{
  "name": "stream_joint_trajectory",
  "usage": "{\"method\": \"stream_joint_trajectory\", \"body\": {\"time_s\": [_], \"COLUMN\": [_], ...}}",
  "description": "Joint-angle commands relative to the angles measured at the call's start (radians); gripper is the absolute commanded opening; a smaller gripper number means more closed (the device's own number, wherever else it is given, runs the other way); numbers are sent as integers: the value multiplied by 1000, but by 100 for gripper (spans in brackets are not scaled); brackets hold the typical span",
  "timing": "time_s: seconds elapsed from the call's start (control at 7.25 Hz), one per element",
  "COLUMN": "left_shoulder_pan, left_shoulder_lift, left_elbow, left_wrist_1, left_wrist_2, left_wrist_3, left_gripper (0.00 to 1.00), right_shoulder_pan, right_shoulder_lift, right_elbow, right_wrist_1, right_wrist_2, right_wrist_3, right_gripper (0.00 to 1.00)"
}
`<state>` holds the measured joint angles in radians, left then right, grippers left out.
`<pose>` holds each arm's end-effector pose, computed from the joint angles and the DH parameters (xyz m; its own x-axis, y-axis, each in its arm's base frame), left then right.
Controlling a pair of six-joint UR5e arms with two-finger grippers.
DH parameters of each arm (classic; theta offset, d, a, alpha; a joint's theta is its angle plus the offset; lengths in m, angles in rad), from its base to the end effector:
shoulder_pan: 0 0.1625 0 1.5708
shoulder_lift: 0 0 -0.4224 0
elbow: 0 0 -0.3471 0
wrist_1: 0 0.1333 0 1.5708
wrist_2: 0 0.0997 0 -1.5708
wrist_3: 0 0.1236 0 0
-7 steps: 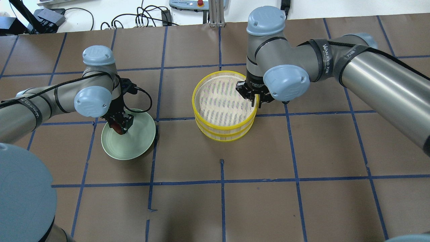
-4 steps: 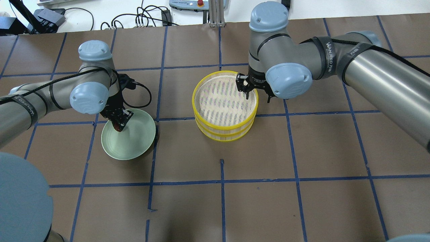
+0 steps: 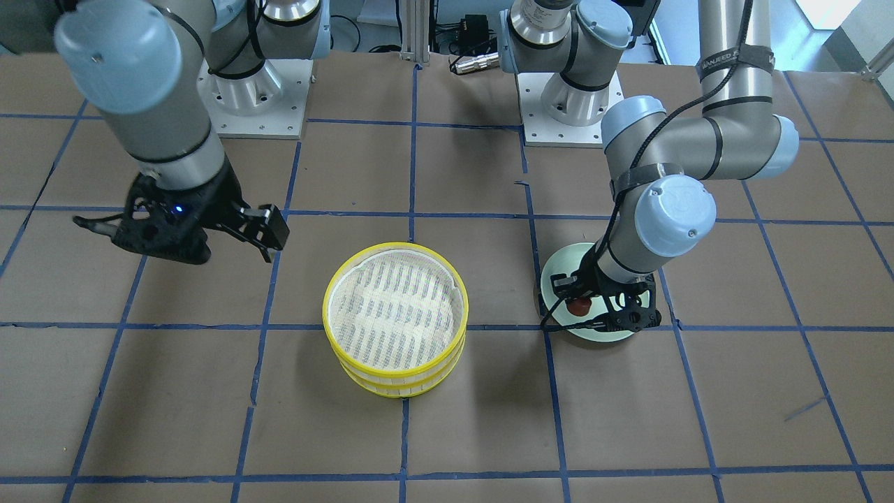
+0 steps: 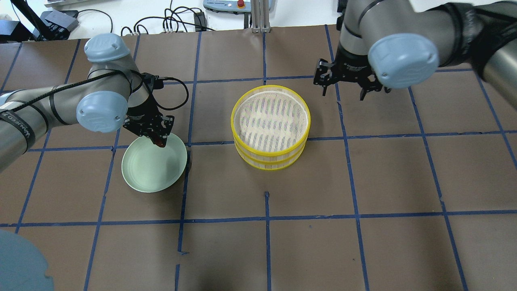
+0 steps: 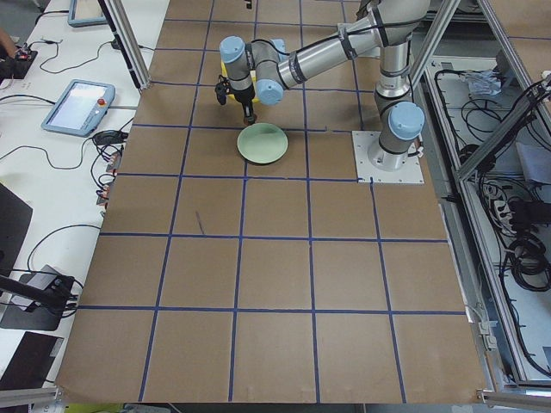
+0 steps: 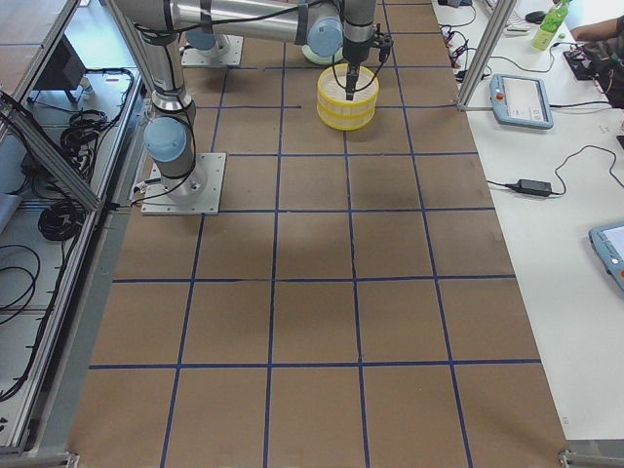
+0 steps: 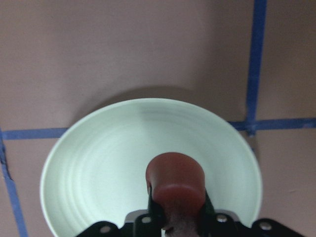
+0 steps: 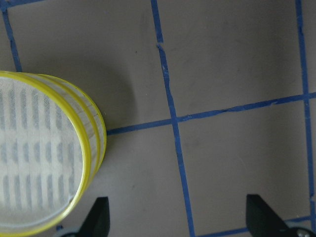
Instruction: Stack buns with steamer
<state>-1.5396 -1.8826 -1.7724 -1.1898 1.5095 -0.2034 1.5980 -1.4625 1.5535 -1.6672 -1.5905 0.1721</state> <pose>-0.1248 -0.5186 0.2586 -0.9706 -0.2385 0.0328 -0.2318 0.9624 0.1416 0.1442 -0.4879 0.4278 -0.9893 0.1445 0.0185 0.1444 0.9895 -0.0087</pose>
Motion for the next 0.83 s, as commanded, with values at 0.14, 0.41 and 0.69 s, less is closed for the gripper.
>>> {"method": "stream_joint_trajectory", "body": {"time_s": [0.14, 0.41, 0.69], "left_shoulder_pan": [-54, -68, -143], "left_shoulder_lift": [-16, -18, -58], "left_elbow": [143, 151, 151], "left_wrist_1": [-141, -123, -6], "left_wrist_2": [-330, -588, -638], "left_wrist_3": [-532, -810, -945], "left_gripper": [20, 0, 0], "right_shoulder_pan": [-24, -24, -29], "right_shoulder_lift": [-107, -102, -101], "right_elbow": [-102, -95, -90], "right_wrist_1": [202, 210, 208], "right_wrist_2": [44, 41, 38], "right_wrist_3": [-92, -153, -195], "right_gripper": [100, 100, 100]}}
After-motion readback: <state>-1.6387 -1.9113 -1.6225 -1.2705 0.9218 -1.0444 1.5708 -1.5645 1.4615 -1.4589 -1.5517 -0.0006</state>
